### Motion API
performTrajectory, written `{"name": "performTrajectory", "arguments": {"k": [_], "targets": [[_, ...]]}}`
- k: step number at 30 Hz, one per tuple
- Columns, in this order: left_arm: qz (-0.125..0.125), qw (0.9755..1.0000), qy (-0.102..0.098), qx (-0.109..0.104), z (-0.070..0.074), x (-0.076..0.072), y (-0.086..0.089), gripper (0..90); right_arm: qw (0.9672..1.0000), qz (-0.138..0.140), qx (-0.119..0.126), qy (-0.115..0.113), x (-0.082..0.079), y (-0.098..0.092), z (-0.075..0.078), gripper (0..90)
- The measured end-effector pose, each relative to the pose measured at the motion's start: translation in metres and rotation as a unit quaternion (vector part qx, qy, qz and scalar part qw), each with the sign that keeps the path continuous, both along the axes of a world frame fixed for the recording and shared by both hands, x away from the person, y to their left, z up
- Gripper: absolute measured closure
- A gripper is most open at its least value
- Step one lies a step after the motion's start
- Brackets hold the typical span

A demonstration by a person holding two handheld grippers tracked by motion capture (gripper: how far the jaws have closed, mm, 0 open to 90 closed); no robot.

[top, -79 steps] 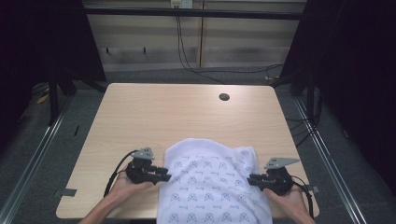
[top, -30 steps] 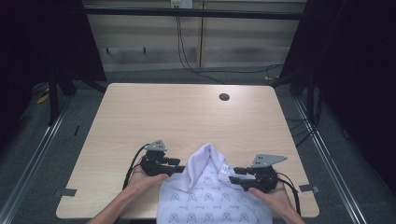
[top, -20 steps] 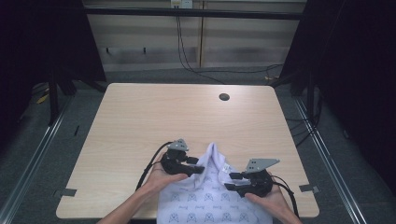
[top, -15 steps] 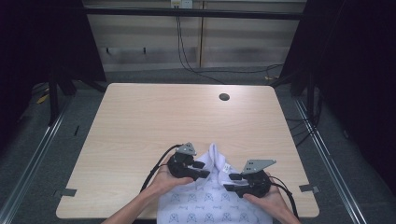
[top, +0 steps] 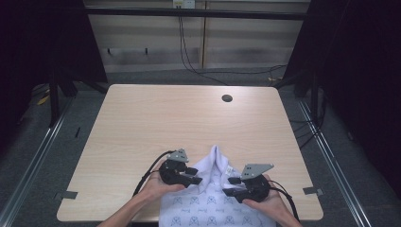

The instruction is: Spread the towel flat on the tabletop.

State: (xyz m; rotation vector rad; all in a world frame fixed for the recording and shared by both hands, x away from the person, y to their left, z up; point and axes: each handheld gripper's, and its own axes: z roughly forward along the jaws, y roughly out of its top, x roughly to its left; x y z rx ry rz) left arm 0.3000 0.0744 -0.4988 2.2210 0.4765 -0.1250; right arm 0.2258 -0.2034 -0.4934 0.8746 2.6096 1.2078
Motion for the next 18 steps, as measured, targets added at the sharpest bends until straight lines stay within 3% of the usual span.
{"name": "performTrajectory", "arguments": {"k": [1, 3, 4, 7, 12, 14, 16, 18], "targets": [[-0.012, 0.9999, -0.001, -0.009, 0.001, -0.001, -0.002, 68.1, 1.0000, 0.000, -0.004, 0.001, 0.000, 0.001, -0.001, 55.6], [-0.013, 0.9997, -0.006, -0.021, 0.005, -0.001, -0.003, 79.9, 0.9998, -0.012, -0.013, -0.001, 0.001, 0.001, -0.002, 63.4], [-0.015, 0.9993, -0.002, -0.033, 0.008, 0.000, -0.001, 83.5, 0.9998, -0.020, -0.003, 0.000, 0.001, -0.001, 0.000, 67.2], [0.003, 0.9984, -0.003, -0.056, 0.019, 0.007, 0.009, 84.8, 0.9987, -0.042, 0.027, 0.000, 0.003, -0.012, 0.005, 78.0], [0.056, 0.9947, -0.015, -0.085, 0.036, 0.019, 0.044, 85.3, 0.9936, -0.084, 0.076, -0.008, 0.007, -0.033, 0.017, 83.3], [0.073, 0.9941, -0.021, -0.077, 0.043, 0.025, 0.061, 85.4, 0.9906, -0.105, 0.086, -0.014, 0.009, -0.041, 0.025, 83.8], [0.080, 0.9940, -0.052, -0.052, 0.054, 0.030, 0.073, 85.4, 0.9875, -0.121, 0.098, -0.023, 0.014, -0.052, 0.035, 84.0], [0.098, 0.9919, -0.068, -0.045, 0.064, 0.035, 0.085, 85.4, 0.9819, -0.142, 0.120, -0.034, 0.021, -0.064, 0.046, 84.1]]}}
